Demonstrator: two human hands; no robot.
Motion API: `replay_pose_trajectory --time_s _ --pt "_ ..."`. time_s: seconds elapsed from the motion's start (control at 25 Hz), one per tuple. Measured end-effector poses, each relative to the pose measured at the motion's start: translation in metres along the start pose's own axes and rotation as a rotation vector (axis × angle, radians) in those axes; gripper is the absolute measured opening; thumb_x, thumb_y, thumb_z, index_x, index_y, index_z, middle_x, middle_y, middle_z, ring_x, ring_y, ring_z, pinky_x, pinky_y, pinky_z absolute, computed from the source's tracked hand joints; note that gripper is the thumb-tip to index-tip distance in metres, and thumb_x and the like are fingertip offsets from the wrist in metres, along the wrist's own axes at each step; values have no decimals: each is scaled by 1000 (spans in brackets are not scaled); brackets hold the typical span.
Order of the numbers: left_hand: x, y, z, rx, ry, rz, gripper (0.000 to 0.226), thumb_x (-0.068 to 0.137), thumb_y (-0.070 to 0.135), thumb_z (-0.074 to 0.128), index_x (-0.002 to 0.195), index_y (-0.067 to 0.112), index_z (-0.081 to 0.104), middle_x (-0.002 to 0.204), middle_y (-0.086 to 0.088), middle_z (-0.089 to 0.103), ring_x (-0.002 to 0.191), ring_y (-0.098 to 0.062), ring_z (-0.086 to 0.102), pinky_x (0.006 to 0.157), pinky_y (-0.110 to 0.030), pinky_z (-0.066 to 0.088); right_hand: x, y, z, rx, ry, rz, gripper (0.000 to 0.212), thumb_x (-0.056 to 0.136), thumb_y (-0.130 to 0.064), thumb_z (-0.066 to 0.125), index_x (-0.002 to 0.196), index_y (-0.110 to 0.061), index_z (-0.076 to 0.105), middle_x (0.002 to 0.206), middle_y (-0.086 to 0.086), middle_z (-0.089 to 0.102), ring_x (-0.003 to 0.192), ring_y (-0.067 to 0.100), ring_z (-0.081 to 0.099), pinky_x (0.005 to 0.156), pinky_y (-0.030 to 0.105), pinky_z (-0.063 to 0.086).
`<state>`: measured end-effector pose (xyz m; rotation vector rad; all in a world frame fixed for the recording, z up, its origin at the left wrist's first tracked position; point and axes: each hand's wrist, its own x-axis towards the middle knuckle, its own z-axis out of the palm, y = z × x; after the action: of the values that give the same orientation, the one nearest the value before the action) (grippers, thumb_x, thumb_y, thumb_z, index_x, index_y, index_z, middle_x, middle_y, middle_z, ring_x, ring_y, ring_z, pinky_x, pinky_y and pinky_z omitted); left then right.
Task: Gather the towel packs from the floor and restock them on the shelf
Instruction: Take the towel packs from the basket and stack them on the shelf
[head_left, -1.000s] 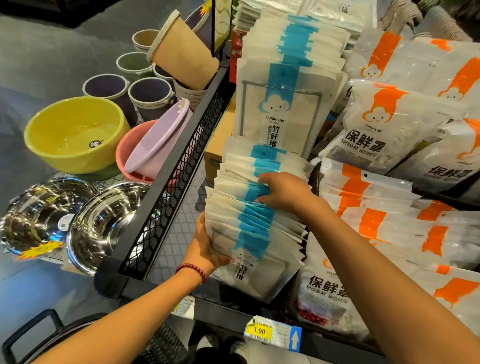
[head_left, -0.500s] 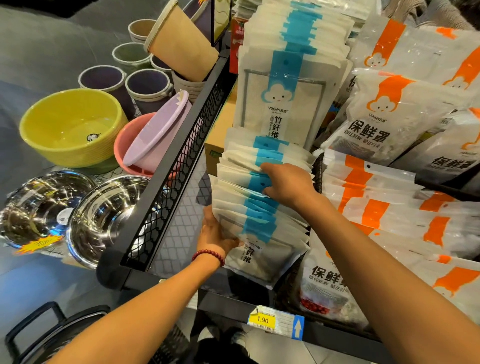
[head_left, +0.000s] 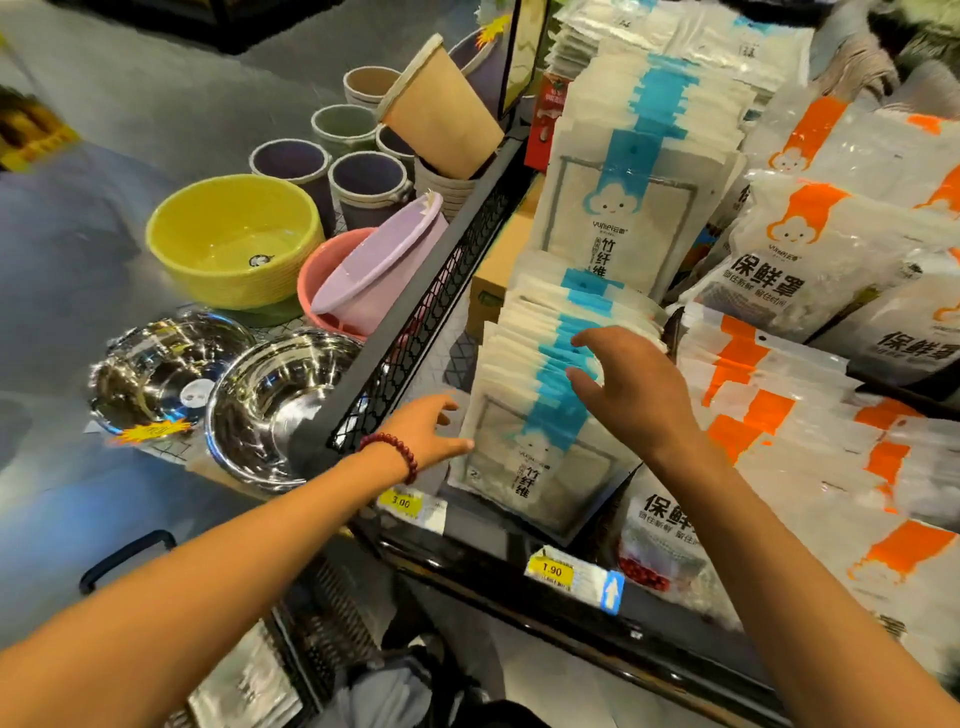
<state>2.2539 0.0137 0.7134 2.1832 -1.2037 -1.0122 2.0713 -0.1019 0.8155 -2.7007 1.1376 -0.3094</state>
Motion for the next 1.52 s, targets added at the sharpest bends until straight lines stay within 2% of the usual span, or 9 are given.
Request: replay_pose_trajectory --time_s 0.2,0.4,0.52,0.72,1.0,1.16,1.36,1.44,1.52 --pt "-132 -61 -27 -116 345 -79 41 79 25 73 116 14 59 113 -3 64 106 -15 59 93 -26 45 -75 -87 49 399 -135 -305 34 80 -30 55 107 -11 66 104 7 68 97 27 64 83 34 48" --pt "-282 -152 25 -373 615 -563 35 77 16 74 109 9 62 100 -5 62 95 -16 57 91 -27 46 -147 -165 133 365 -557 -503 37 90 -36 55 121 -17 58 120 1 61 111 19 57 91 31 43" --pt "-345 -194 65 -609 684 -796 37 79 6 71 112 1 58 96 -9 62 95 -20 56 81 -18 48 -187 -199 186 355 -805 -488 36 91 -30 58 123 -15 56 122 2 61 110 18 58 91 29 45" --pt "-404 -286 102 -733 694 -1031 40 81 15 70 117 3 58 115 -18 63 104 -25 60 91 -31 48 -233 -259 276 273 -1124 -371 37 92 -26 56 126 -11 52 125 6 58 111 21 58 90 31 47" --pt "-389 -457 108 -735 633 -1041 44 83 15 68 123 3 53 126 -16 57 115 -26 55 98 -31 42 -258 -328 442 214 -1224 -176 42 93 -26 57 130 -10 48 126 7 57 110 23 57 93 34 47" --pt "-363 -552 122 -601 626 -1022 50 84 25 68 127 9 50 133 -10 53 122 -23 50 103 -31 38 -258 -343 538 153 -1224 -159 42 93 -25 56 130 -9 48 128 9 56 115 23 55 94 32 45" --pt "-320 -654 150 -490 612 -1076 76 77 38 72 139 12 38 143 -10 43 130 -25 42 108 -39 36 -253 -340 666 124 -1188 -122 42 92 -26 57 130 -10 48 123 8 60 110 22 58 90 33 48" --pt "-298 -678 157 -478 605 -1060 79 75 40 73 138 10 38 138 -8 47 126 -25 46 105 -33 38 -250 -332 713 120 -1183 -69 44 91 -26 57 131 -10 47 118 9 61 103 23 60 85 35 49" --pt "-279 -694 158 -422 645 -999 69 74 40 73 130 12 44 118 -2 55 110 -21 54 91 -24 39 -247 -323 754 96 -1170 -34 43 91 -25 56 130 -8 47 114 9 62 90 21 60 73 32 46"
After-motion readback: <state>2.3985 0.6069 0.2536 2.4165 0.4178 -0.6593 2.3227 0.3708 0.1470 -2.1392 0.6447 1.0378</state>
